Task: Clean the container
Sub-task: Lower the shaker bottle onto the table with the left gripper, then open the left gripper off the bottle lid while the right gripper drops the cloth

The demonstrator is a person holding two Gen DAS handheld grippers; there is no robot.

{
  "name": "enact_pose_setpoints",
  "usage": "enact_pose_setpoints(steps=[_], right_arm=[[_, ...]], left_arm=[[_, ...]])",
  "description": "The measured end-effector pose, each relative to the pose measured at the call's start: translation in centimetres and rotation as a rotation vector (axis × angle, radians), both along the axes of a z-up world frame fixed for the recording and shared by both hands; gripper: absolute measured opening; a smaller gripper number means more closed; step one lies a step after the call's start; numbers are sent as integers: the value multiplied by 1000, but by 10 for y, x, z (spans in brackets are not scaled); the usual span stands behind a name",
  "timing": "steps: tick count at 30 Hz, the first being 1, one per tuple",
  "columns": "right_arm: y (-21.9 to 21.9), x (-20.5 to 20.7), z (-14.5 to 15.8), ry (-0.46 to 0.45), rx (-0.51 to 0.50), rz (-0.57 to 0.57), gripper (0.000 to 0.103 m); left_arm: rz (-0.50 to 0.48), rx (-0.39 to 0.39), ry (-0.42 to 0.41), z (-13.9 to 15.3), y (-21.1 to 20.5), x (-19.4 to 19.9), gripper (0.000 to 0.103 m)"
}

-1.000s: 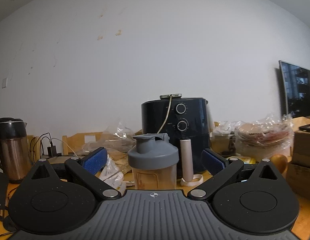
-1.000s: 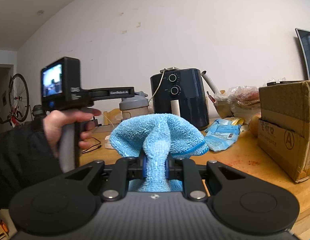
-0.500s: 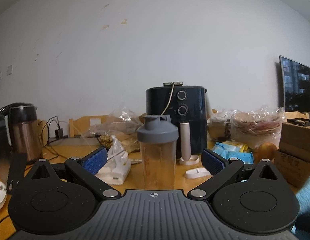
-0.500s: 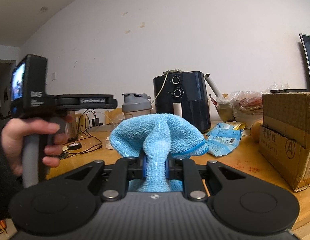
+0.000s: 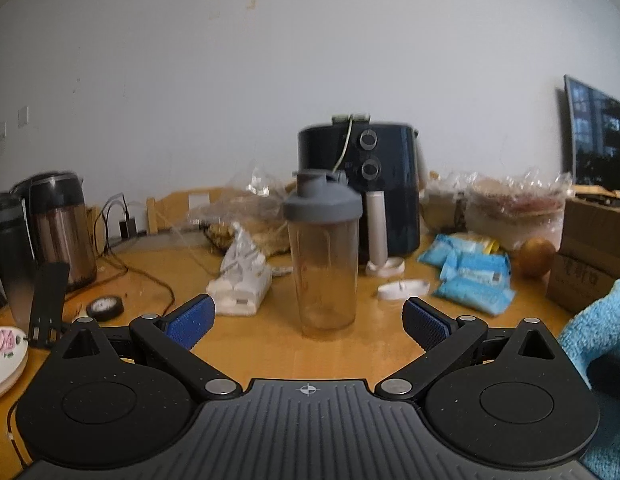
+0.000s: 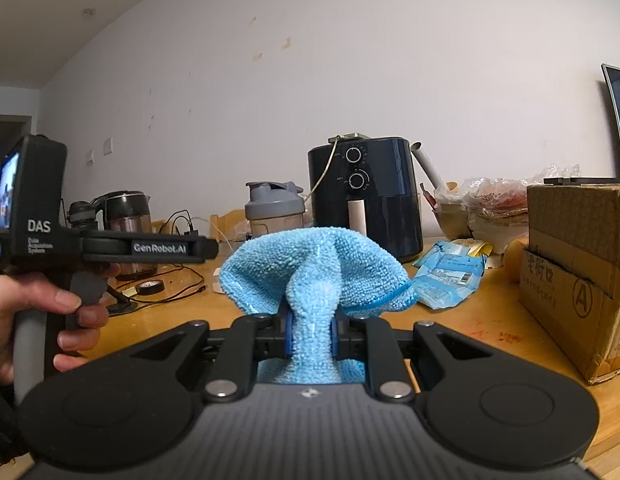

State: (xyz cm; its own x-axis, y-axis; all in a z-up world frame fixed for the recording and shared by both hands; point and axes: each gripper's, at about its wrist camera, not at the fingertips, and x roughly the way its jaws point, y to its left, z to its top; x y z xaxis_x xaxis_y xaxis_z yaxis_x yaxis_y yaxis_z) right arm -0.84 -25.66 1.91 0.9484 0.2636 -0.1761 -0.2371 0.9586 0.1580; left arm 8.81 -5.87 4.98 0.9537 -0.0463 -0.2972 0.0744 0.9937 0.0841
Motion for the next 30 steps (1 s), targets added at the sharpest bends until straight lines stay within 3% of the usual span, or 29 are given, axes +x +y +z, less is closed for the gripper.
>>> enact_pose_setpoints(steps=[10,30], right_arm=[[5,19,7,112,-31,20,13],[19,95,-2,452,-173,28,14]], left_arm=[[5,-5,123,-10,3,6,103],[-12,-44,326,-25,4,23,103]])
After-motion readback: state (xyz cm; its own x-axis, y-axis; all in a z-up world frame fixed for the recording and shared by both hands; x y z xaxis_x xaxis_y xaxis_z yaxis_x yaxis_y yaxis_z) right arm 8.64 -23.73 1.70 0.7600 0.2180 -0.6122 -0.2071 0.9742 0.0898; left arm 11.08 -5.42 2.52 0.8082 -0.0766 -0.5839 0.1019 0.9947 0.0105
